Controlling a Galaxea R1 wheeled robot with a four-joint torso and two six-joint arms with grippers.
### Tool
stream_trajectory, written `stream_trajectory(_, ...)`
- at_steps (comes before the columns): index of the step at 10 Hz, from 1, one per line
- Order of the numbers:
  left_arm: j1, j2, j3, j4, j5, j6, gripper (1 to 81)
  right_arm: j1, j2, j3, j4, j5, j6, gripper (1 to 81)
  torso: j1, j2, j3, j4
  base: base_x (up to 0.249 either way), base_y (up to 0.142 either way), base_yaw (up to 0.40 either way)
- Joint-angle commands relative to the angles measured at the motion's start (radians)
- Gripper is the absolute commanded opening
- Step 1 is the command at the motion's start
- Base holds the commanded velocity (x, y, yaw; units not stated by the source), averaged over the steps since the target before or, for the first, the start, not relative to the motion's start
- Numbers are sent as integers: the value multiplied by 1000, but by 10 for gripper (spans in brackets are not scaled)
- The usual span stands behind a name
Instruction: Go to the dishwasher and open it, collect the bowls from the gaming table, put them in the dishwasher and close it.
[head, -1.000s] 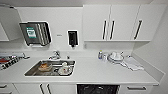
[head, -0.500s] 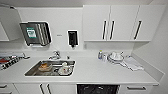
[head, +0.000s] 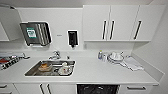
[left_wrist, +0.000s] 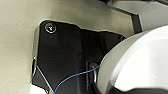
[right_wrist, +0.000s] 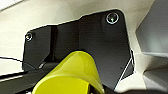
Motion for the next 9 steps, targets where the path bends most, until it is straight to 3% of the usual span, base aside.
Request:
stream_trajectory(1,-27,-80,114,15,-3,4,10,51,-133,214,8,-43,12,10,0,0,0,0,0,0,0)
stream_trajectory(2,-29,-116,186,17,-3,4,10,51,-169,267,8,-41,13,10,0,0,0,0,0,0,0)
stream_trajectory(5,-32,-235,389,17,-7,8,10,53,-194,286,8,-36,15,10,0,0,0,0,0,0,0)
stream_trajectory(7,-34,-328,552,17,-7,16,10,54,-194,284,8,-33,15,10,0,0,-37,0,0,0,0)
stream_trajectory(9,-35,-373,616,15,-7,17,10,54,-194,280,8,-32,15,10,0,0,-71,0,0,0,0)
